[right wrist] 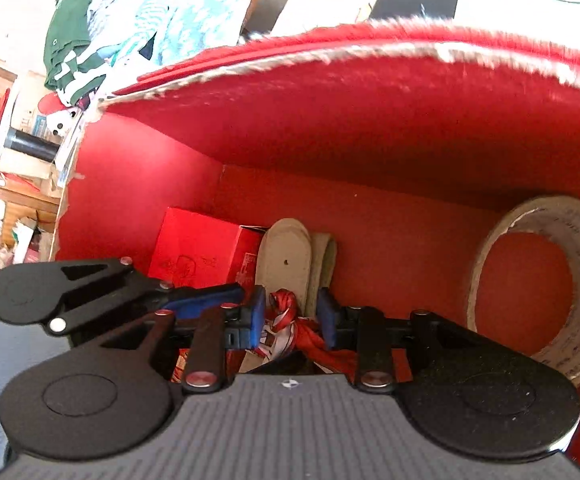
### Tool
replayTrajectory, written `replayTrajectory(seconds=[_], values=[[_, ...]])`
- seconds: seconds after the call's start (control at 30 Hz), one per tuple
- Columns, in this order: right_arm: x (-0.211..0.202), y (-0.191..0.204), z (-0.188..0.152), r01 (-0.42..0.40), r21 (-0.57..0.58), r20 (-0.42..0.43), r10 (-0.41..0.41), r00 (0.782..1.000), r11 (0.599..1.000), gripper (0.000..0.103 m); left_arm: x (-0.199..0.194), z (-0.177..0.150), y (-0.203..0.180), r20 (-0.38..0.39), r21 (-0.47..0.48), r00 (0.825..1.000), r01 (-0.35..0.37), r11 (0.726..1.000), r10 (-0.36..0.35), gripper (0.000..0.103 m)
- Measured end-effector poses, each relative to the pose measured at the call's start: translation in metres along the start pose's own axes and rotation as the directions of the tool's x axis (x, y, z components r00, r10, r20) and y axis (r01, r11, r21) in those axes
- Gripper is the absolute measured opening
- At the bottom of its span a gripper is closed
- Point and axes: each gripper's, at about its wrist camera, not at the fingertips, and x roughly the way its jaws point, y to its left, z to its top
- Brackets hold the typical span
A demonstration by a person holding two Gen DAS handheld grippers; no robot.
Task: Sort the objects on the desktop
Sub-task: 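Lift the beige strap with both grippers and carry it over the red box, then lower the strap onto the box floor and open both grippers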
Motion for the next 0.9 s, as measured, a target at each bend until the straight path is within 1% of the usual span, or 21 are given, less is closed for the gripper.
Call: replayTrajectory(seconds=[0.2,0.3,0.43,0.6,0.7,0.77,0.9], values=[[-0.017,-0.006,-0.004,0.036,0.025,0.029,-0.036,0.999,0.999,0.032,0.003,0.002,0.001,0.006,0.003,1.0,-0.014,1.0,0.014,0.051],[-0.026,-0.004,-0.012,0.076,0.015,0.049,-0.076,0.996,0.997,0.032,0.003,0.003,0.0,0.012,0.008,1.0,-0.021,1.0,0.021,0.051],[-0.028,0.003,-0.022,0.155,0.002,0.081,-0.155,0.985,0.988,0.032,0.003,0.003,-0.003,0.015,0.018,0.999,-0.032,0.999,0.032,0.051],[-0.027,0.006,-0.028,0.229,0.011,0.131,-0.228,0.965,0.973,0.033,0.002,0.002,-0.008,0.019,0.037,0.999,-0.048,0.998,0.047,0.051],[-0.022,0.001,-0.029,0.228,0.061,0.127,-0.234,0.964,0.972,0.033,0.001,0.002,-0.008,0.021,0.035,0.999,-0.047,0.998,0.046,0.051],[-0.025,-0.001,-0.029,0.228,0.064,0.148,-0.235,0.961,0.971,0.033,0.0,0.002,-0.008,0.021,0.033,0.999,-0.045,0.998,0.045,0.051],[-0.022,-0.001,-0.03,0.244,0.06,0.165,-0.251,0.954,0.968,0.032,0.0,0.002,-0.009,0.022,0.04,0.999,-0.05,0.998,0.049,0.051]])
